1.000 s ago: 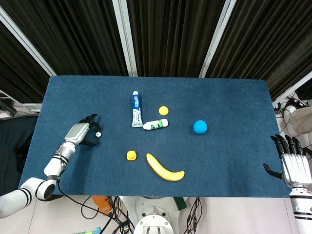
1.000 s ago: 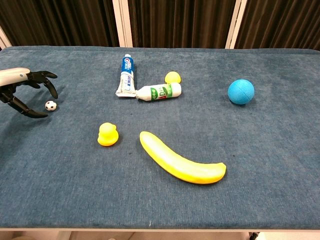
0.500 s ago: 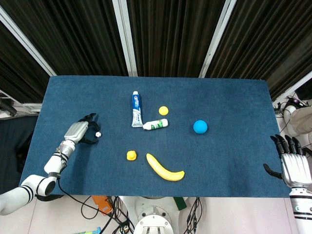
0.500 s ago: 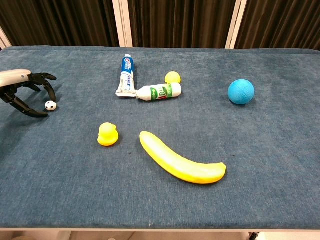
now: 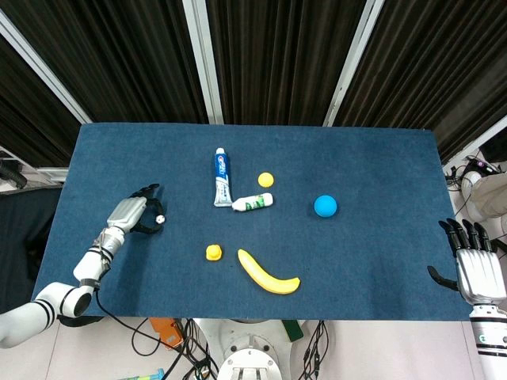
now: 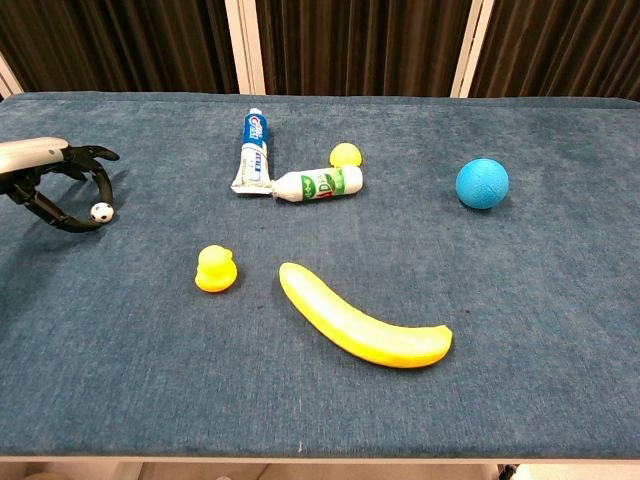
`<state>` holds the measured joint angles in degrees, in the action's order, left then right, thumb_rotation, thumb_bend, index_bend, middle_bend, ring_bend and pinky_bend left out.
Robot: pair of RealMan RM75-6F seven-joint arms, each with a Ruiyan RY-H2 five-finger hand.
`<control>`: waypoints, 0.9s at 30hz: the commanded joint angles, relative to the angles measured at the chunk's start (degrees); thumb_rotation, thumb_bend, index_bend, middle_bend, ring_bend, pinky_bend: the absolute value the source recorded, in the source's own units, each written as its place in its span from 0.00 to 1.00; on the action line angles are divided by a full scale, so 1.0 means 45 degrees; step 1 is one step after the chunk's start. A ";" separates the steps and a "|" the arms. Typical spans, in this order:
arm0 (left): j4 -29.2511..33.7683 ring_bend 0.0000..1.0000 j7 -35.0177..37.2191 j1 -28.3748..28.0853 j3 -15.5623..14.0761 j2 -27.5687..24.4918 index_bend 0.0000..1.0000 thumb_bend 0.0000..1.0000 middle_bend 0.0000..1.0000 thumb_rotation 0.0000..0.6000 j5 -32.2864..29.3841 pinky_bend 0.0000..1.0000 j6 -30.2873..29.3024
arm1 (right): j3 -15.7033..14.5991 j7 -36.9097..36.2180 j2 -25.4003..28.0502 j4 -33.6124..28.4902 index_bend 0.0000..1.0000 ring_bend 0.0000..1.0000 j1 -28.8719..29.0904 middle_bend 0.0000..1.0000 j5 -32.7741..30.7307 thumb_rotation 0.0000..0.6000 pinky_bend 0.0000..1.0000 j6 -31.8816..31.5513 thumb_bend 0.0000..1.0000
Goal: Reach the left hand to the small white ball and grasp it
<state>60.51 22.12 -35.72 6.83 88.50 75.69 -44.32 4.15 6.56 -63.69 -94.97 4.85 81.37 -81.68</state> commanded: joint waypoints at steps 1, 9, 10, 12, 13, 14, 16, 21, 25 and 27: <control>0.0057 0.00 -0.0126 -0.0027 -0.0011 -0.0039 0.50 0.24 0.03 1.00 -0.0032 0.10 0.0026 | 0.0010 -0.0021 0.0003 -0.0005 0.17 0.09 -0.0002 0.16 -0.0025 1.00 0.00 0.0004 0.35; 0.0167 0.00 -0.0391 -0.0039 -0.0008 -0.0114 0.53 0.27 0.05 1.00 -0.0312 0.10 0.0211 | 0.0032 -0.0075 0.0030 -0.0016 0.17 0.09 -0.0001 0.16 -0.0104 1.00 0.00 0.0035 0.35; 0.0171 0.00 -0.0377 -0.0042 -0.0001 -0.0119 0.54 0.28 0.06 1.00 -0.0309 0.10 0.0199 | 0.0031 -0.0063 0.0024 -0.0013 0.17 0.09 -0.0002 0.16 -0.0097 1.00 0.00 0.0029 0.35; 0.0228 0.00 -0.0368 -0.0046 0.0009 -0.0167 0.57 0.32 0.08 1.00 -0.0306 0.10 0.0182 | 0.0032 -0.0048 0.0013 -0.0014 0.17 0.09 0.0000 0.16 -0.0096 1.00 0.00 0.0023 0.35; 0.0297 0.00 -0.0375 -0.0050 0.0010 -0.0213 0.57 0.34 0.09 1.00 -0.0290 0.10 0.0168 | 0.0035 -0.0043 0.0011 -0.0014 0.17 0.09 0.0002 0.16 -0.0101 1.00 0.00 0.0025 0.35; 0.0391 0.00 -0.0391 -0.0052 0.0014 -0.0276 0.58 0.36 0.10 1.00 -0.0272 0.10 0.0141 | 0.0036 -0.0039 0.0011 -0.0012 0.17 0.09 0.0003 0.16 -0.0104 1.00 0.00 0.0025 0.35; 0.0744 0.00 -0.0526 -0.0056 0.0030 -0.0525 0.58 0.37 0.10 1.00 -0.0231 0.10 0.0047 | 0.0039 -0.0051 0.0008 -0.0013 0.17 0.09 0.0004 0.16 -0.0104 1.00 0.00 0.0023 0.35; 0.2700 0.00 -0.1209 -0.0028 0.0238 -0.1879 0.58 0.38 0.10 1.00 -0.0211 0.10 -0.0412 | 0.0024 -0.0042 0.0006 -0.0010 0.17 0.09 0.0011 0.16 -0.0086 1.00 0.00 0.0037 0.35; 0.5246 0.00 -0.1771 0.0052 0.0362 -0.3657 0.58 0.38 0.10 1.00 -0.0186 0.10 -0.0634 | 0.0015 -0.0071 0.0024 -0.0026 0.17 0.09 0.0014 0.16 -0.0072 1.00 0.00 0.0050 0.35; 0.6632 0.00 -0.1911 0.0099 0.0428 -0.4706 0.58 0.38 0.10 1.00 -0.0141 0.10 -0.0695 | 0.0000 -0.0077 0.0035 -0.0035 0.17 0.09 0.0010 0.16 -0.0060 1.00 0.00 0.0055 0.35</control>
<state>81.17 15.78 -35.67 8.02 74.80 74.78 -46.29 4.15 6.21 -63.54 -95.12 4.89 81.09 -81.43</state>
